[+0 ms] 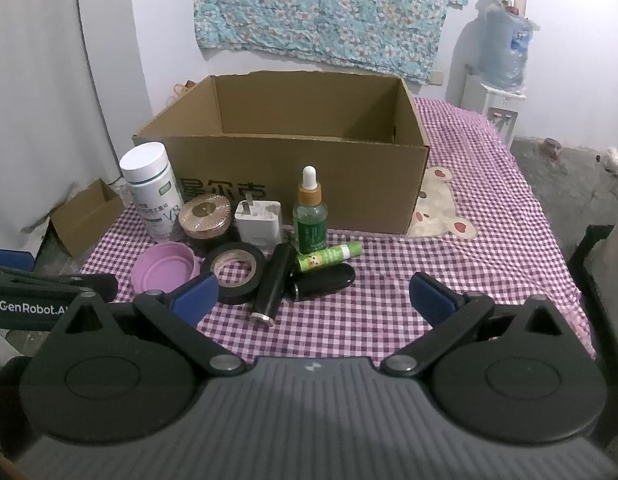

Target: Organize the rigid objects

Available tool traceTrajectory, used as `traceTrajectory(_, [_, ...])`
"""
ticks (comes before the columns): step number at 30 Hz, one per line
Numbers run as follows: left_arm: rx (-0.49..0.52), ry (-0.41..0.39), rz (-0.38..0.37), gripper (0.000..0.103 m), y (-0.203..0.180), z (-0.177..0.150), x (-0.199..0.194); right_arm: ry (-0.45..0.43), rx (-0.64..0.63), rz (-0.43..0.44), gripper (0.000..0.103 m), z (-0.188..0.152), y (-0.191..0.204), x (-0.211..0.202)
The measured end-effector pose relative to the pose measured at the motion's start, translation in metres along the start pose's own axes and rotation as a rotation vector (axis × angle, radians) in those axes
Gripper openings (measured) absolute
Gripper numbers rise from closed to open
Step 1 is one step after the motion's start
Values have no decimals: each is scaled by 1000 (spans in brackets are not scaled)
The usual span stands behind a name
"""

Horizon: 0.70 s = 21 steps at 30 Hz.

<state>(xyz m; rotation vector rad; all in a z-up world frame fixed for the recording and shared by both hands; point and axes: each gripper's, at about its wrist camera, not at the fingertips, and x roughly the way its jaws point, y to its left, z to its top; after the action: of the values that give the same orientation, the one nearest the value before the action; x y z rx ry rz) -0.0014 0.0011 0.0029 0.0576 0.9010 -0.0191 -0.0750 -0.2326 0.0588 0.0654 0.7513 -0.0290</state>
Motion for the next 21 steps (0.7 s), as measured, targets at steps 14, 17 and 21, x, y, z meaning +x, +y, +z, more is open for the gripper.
traceTrajectory(14, [-2, -1, 5, 102, 2, 1, 1, -3, -12, 0, 102, 0, 3, -1])
traceTrajectory(17, [-3, -2, 5, 102, 3, 0, 1, -2, -11, 1, 102, 0, 4, -1])
traceTrajectory(21, [2, 0, 11, 102, 2, -1, 2, -2, -11, 1, 102, -1, 4, -1])
